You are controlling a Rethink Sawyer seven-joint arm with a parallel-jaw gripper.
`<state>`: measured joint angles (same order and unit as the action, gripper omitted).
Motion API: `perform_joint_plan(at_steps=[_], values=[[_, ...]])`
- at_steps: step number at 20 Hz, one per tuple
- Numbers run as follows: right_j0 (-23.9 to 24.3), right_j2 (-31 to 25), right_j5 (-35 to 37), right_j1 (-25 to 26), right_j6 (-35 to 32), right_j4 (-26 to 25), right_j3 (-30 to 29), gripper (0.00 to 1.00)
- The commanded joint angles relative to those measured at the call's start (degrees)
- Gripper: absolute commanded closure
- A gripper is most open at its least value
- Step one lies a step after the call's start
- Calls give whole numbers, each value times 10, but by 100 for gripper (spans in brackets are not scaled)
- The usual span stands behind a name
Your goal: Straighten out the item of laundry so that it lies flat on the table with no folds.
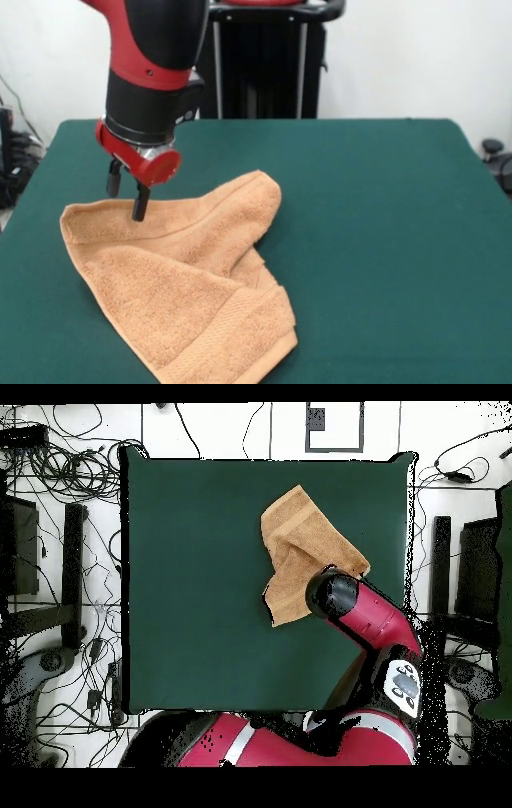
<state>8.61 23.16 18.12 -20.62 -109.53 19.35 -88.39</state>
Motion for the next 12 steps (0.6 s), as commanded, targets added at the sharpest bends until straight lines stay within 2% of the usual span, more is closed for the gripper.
perform_joint_plan(at_steps=[1,12], values=[[9,-94,-30,11,-71,-7,-2,0],[33,-113,-36,1,-56,-21,-12,0]])
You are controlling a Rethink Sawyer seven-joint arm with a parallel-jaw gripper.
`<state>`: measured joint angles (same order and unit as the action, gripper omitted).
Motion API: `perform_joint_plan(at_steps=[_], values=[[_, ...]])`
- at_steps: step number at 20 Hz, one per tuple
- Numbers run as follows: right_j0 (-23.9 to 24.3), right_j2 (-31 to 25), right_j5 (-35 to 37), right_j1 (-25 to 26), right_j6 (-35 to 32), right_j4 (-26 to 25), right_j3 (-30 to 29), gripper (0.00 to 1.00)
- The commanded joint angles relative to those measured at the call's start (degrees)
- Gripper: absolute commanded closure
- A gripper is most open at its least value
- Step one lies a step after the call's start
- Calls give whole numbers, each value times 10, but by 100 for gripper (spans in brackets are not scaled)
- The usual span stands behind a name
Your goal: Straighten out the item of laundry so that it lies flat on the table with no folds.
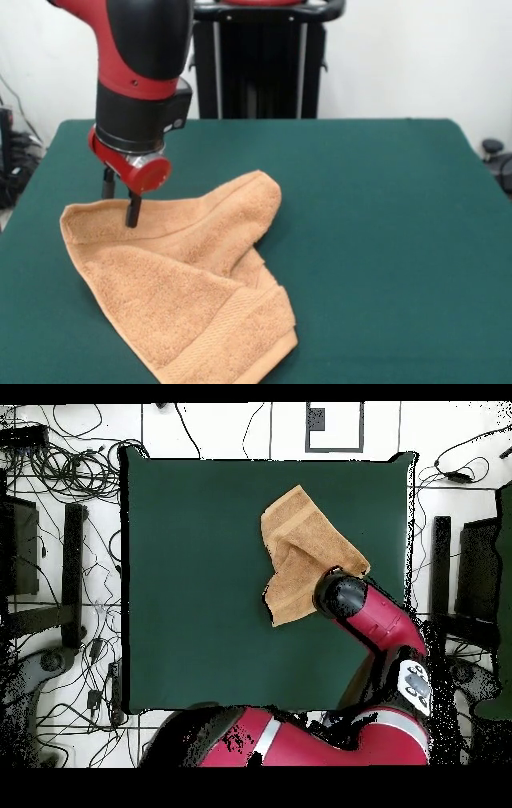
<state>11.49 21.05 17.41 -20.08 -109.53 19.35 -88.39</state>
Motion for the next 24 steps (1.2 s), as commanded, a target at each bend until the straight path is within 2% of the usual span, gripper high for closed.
perform_joint_plan(at_steps=[1,7,9,20,21,24], values=[[5,-93,-31,-3,-55,-22,-10,0],[14,-99,-17,-4,-37,-33,-10,0],[19,-107,-40,-9,-47,-32,-18,0],[8,-93,-24,-3,-57,-36,-8,0],[16,-103,-7,-7,-51,-33,-12,100],[24,-117,-16,-12,-51,-31,-21,100]])
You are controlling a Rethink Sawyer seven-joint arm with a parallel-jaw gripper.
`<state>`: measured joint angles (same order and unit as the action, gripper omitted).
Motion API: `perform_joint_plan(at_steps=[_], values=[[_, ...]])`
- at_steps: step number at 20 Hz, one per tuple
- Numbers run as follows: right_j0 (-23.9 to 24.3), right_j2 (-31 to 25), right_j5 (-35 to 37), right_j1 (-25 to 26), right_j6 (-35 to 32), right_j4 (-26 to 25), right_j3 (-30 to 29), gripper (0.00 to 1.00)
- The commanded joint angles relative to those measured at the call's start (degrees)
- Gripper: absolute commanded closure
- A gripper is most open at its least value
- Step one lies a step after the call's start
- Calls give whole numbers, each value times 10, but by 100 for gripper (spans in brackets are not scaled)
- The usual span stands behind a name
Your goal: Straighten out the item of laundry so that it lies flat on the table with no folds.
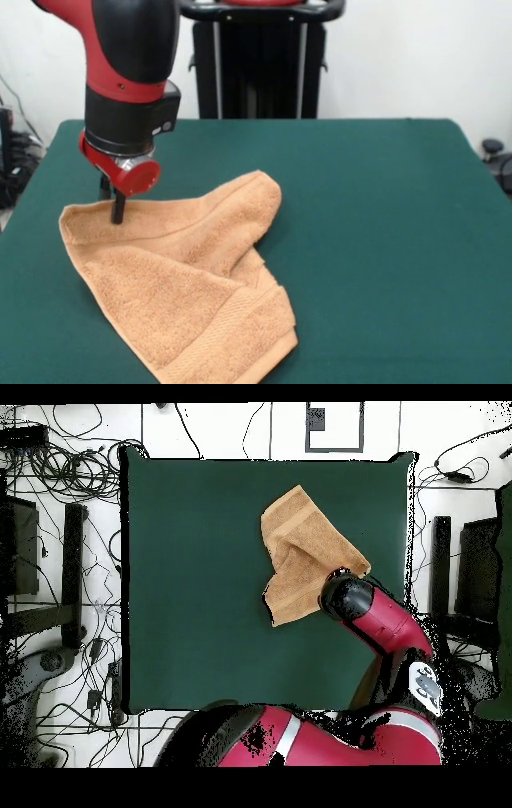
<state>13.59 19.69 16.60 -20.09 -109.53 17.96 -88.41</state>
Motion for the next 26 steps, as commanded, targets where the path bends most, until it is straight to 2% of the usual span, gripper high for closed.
perform_joint_plan(at_steps=[1,11,26], values=[[0,-98,-9,-11,-49,-21,-19,100],[-5,-87,-7,-7,-57,-18,-11,100],[4,-89,-17,-33,-42,-41,-39,100]])
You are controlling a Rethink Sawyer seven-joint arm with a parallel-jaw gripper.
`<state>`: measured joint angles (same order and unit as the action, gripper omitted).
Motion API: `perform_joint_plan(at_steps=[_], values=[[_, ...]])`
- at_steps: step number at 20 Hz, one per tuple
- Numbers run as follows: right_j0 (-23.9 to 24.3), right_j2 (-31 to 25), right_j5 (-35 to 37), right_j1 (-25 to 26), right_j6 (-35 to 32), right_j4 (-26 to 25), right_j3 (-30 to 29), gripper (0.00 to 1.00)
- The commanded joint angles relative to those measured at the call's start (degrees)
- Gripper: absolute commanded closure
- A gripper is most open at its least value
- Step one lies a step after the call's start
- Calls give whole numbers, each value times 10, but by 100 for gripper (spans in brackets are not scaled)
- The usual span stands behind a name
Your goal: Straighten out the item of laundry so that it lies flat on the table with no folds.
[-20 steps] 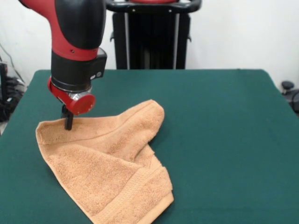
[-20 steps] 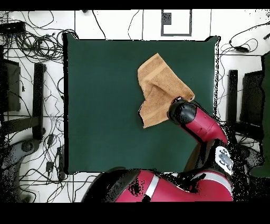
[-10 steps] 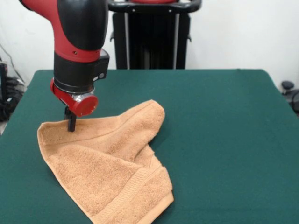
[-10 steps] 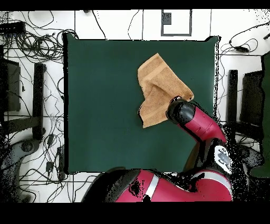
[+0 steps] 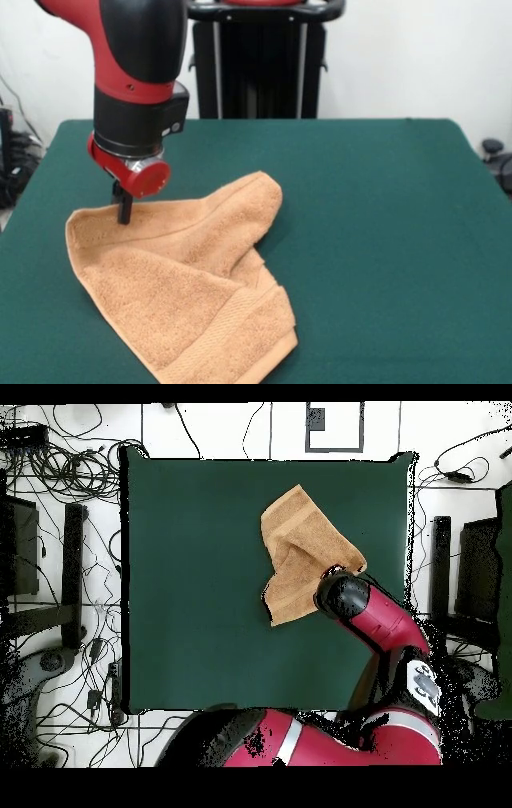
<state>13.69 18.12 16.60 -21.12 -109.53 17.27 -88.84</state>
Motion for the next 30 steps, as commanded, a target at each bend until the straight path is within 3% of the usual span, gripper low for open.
perform_joint_plan(at_steps=[1,7,17,30], values=[[3,-74,-17,-24,-42,-36,-36,100],[-5,-68,-32,-37,-50,-55,-42,100],[-60,-30,-24,-59,-94,-62,-64,100],[-187,55,-21,-52,-162,-23,-68,100]])
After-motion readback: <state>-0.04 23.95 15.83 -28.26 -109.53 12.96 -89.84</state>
